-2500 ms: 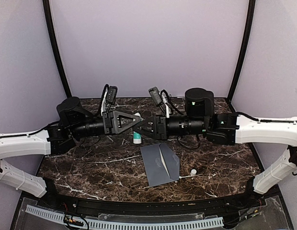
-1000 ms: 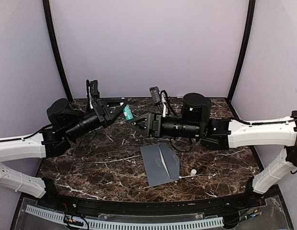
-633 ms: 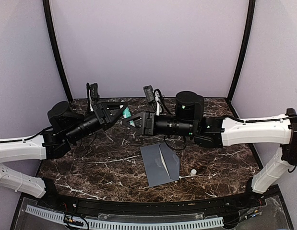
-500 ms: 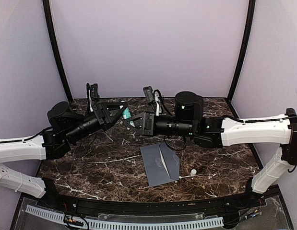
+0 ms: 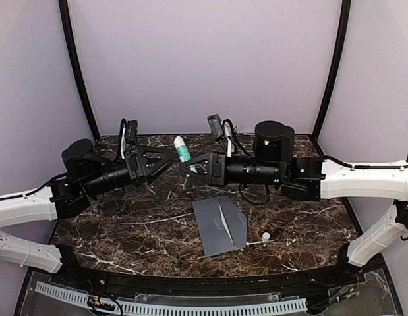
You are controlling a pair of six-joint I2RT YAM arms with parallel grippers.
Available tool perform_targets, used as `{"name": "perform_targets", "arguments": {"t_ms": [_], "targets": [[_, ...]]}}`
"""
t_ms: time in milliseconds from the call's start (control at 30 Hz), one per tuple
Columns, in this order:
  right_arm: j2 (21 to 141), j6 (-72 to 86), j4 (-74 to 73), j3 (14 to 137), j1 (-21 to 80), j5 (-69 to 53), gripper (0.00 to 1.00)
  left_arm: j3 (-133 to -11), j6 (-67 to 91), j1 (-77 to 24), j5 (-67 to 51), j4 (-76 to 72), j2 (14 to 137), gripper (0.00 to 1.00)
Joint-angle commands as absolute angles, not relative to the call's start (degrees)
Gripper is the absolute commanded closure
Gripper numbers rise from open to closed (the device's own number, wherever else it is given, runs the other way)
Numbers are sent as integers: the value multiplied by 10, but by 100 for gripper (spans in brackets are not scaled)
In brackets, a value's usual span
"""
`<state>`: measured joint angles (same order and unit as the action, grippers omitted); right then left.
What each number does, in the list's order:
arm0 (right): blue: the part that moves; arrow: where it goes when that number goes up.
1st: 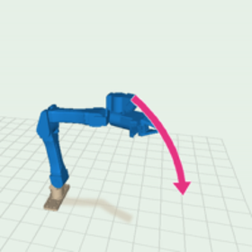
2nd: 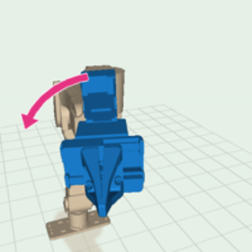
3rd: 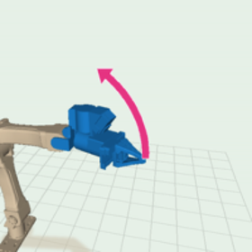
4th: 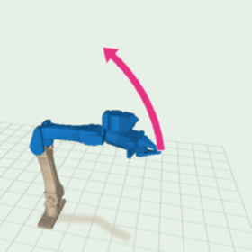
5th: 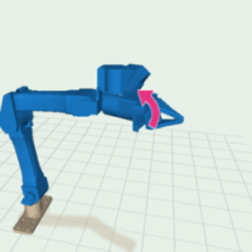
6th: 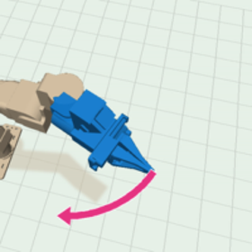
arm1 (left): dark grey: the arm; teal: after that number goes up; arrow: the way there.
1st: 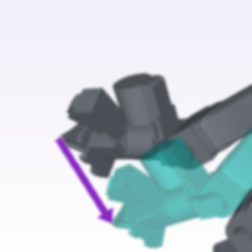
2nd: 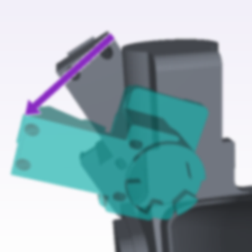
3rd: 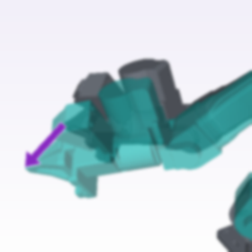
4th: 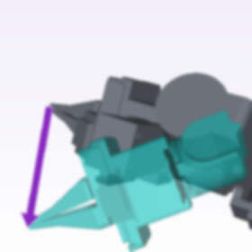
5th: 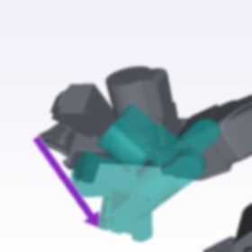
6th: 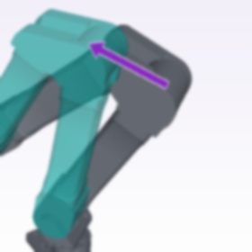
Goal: Place the letter into the envelope and seal it
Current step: Adjust the solid glue.
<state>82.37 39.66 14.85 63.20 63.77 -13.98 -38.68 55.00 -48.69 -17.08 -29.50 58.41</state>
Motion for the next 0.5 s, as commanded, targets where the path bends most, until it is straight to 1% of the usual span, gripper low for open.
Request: {"name": "perform_targets", "arguments": {"t_ms": [0, 100, 200, 333, 467], "targets": [[794, 331, 58, 661, 620, -187, 89, -446, 485, -478, -289, -188, 584, 16], [799, 297, -12, 691, 610, -236, 89, -489, 438, -478, -353, -124, 608, 15], [805, 265, -66, 720, 607, -275, 88, -521, 422, -478, -408, -108, 629, 14], [812, 240, -118, 747, 606, -310, 88, -546, 405, -478, -444, -83, 653, 14], [812, 226, -143, 755, 606, -326, 88, -554, 400, -478, -443, -72, 663, 14]]}}
